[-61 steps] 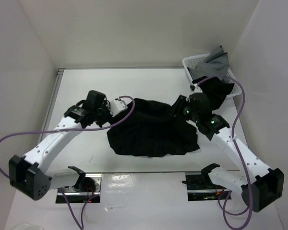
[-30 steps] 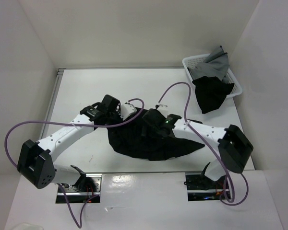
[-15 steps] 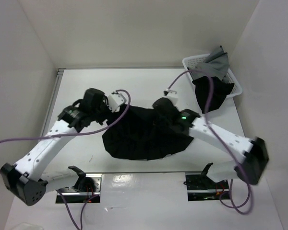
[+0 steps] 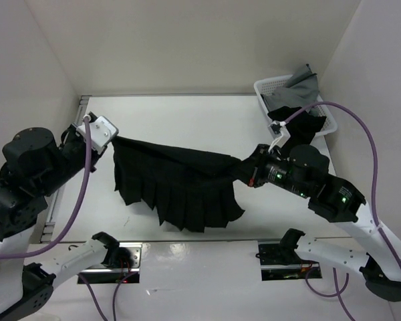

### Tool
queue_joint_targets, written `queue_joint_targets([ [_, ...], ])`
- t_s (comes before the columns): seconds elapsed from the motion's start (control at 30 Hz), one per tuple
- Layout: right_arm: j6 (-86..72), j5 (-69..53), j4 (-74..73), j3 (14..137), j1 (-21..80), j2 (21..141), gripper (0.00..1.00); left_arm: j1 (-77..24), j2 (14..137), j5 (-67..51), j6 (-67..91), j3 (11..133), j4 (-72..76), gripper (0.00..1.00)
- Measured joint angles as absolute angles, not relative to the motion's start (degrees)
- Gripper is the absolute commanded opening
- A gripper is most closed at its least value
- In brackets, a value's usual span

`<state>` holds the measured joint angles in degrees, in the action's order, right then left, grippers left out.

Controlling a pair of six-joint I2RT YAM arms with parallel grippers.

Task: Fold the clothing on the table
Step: Flatten the skirt out

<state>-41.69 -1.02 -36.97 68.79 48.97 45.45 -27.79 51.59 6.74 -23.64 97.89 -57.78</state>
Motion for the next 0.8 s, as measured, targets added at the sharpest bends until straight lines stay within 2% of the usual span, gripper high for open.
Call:
queue_joint_targets([
  [0.17, -44.4, -2.2, -37.6, 68.8, 49.0, 41.2, 0.00, -27.7, 58.6, 3.6, -22.5, 105.7, -64.0, 0.00],
  [0.2, -44.9, -2.2, -37.3, 68.5, 48.9, 40.9, 0.04, -27.7, 60.1, 2.9, -22.2, 105.9, -64.3, 0.00],
  [0.23, -45.4, -2.1, -37.3, 68.1, 48.7, 40.3, 0.13, -27.6, 61.7, 2.2, -22.0, 105.4, -64.4, 0.00],
  [0.33, -45.5, -1.7, -37.1, 67.4, 46.8, 42.0, 0.15, -27.4, 67.4, 1.6, -21.6, 103.3, -64.1, 0.00],
  [0.4, -44.7, -1.8, -36.8, 67.4, 42.7, 46.8, 0.15, -26.9, 73.0, 1.8, -21.4, 101.7, -62.5, 0.00],
  [0.47, -43.3, -5.5, -35.4, 67.4, 33.8, 54.1, 0.09, -26.2, 79.6, 2.0, -21.2, 100.5, -60.1, 0.00],
  [0.53, -42.5, -10.7, -31.8, 65.9, 24.2, 61.4, 0.09, -25.2, 86.4, 2.1, -21.1, 100.3, -58.0, 0.00],
  [0.57, -42.3, -13.1, -29.7, 64.6, 19.7, 65.5, 0.22, -24.8, 89.8, 2.1, -21.0, 100.4, -56.7, 0.00],
  [0.63, -41.7, -15.9, -26.7, 62.0, 13.2, 73.7, 0.36, -23.5, 96.5, 1.9, -20.7, 100.4, -53.6, 0.00],
  [0.67, -41.0, -16.9, -26.3, 61.7, 10.5, 78.0, 0.43, -22.9, 99.8, 2.0, -20.5, 100.7, -52.1, 0.06],
  [0.7, -39.9, -18.1, -24.8, 61.9, 8.0, 83.1, 0.59, -22.2, 103.6, 2.0, -20.1, 101.8, -51.1, 0.18],
  [0.77, -38.9, -20.4, -23.2, 63.4, 5.4, 90.8, 0.75, -20.9, 110.6, 2.0, -19.3, 105.2, -50.0, 0.77],
  [0.8, -38.1, -21.3, -22.3, 64.8, 4.6, 94.4, 0.85, -20.1, 114.5, 1.8, -18.5, 107.7, -49.3, 0.80],
])
